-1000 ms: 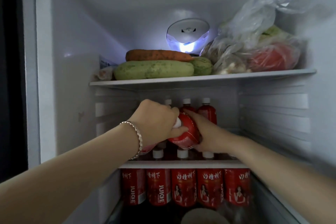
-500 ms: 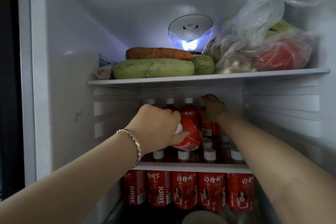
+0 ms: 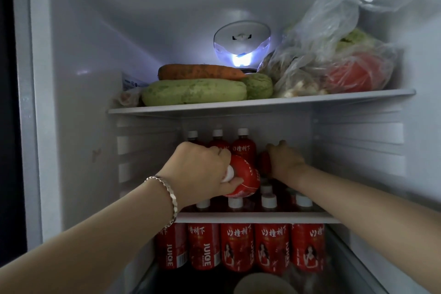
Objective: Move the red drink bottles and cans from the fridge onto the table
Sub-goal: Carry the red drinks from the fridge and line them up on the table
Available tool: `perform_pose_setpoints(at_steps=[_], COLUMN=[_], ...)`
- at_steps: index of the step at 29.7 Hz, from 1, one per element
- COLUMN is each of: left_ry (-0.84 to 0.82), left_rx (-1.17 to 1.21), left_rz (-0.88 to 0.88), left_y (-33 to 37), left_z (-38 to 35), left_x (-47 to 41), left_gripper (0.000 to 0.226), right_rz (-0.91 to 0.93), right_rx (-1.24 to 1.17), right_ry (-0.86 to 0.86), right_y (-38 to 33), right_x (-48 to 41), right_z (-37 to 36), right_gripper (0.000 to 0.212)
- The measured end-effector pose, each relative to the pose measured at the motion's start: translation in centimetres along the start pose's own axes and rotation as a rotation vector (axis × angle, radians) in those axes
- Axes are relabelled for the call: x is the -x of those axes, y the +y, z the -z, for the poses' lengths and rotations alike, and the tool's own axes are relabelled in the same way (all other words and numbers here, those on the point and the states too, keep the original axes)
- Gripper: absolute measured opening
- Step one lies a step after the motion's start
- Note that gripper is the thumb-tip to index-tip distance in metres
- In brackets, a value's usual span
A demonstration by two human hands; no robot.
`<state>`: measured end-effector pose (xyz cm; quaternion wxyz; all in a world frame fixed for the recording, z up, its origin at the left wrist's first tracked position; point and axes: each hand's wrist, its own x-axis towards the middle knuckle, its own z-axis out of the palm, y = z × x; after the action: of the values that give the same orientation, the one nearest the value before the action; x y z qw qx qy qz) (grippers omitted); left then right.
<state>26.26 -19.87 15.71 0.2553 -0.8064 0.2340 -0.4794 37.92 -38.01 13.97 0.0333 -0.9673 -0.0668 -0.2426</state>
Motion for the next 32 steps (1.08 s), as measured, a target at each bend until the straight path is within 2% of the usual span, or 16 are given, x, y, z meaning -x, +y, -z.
perform_pose_setpoints(at_steps=[4, 8, 11, 14, 18, 21, 25, 30, 32], left_ry=[0.059, -0.024, -0.162, -0.145, -0.158, -0.232, -0.186, -0.343, -0.457], left_rx=[0.037, -0.029, 0.051, 0.051, 0.023, -0.002, 0.001, 0.045, 0.071], left_rz=[-0.068, -0.184, -0.170, -0.206, -0.210, -0.163, 0.009, 0.267, 0.364], left_y=[0.2, 0.8, 1.1, 0.5, -0.3, 0.0, -0.4, 0.5, 1.5], left_z=[-0.7, 0.2, 0.7, 0.8, 2.0, 4.1, 8.3, 15.0, 17.1], left_x=[0.6, 1.7, 2.3, 2.6, 2.8, 2.7, 3.3, 6.5, 9.0], left_gripper=[0.060, 0.061, 0.060, 0.059, 0.059, 0.050, 0.052, 0.053, 0.051], right_rz=[0.041, 0.072, 0.072, 0.072, 0.074, 0.110, 0.187, 0.300, 0.352], right_rx=[-0.031, 0.010, 0.080, 0.193, 0.201, 0.206, 0.178, 0.000, -0.050], right_ry=[0.004, 0.015, 0.020, 0.051, 0.126, 0.154, 0.194, 0.159, 0.074], right_y=[0.1, -1.2, -2.3, -3.5, -4.8, -5.5, -6.5, -8.4, -9.4], right_x=[2.6, 5.7, 8.7, 11.4, 15.0, 17.6, 19.9, 22.0, 23.4], right_z=[0.9, 3.0, 4.5, 5.6, 7.0, 8.1, 10.7, 12.8, 12.6], right_gripper=[0.042, 0.041, 0.045, 0.043, 0.041, 0.040, 0.036, 0.026, 0.023])
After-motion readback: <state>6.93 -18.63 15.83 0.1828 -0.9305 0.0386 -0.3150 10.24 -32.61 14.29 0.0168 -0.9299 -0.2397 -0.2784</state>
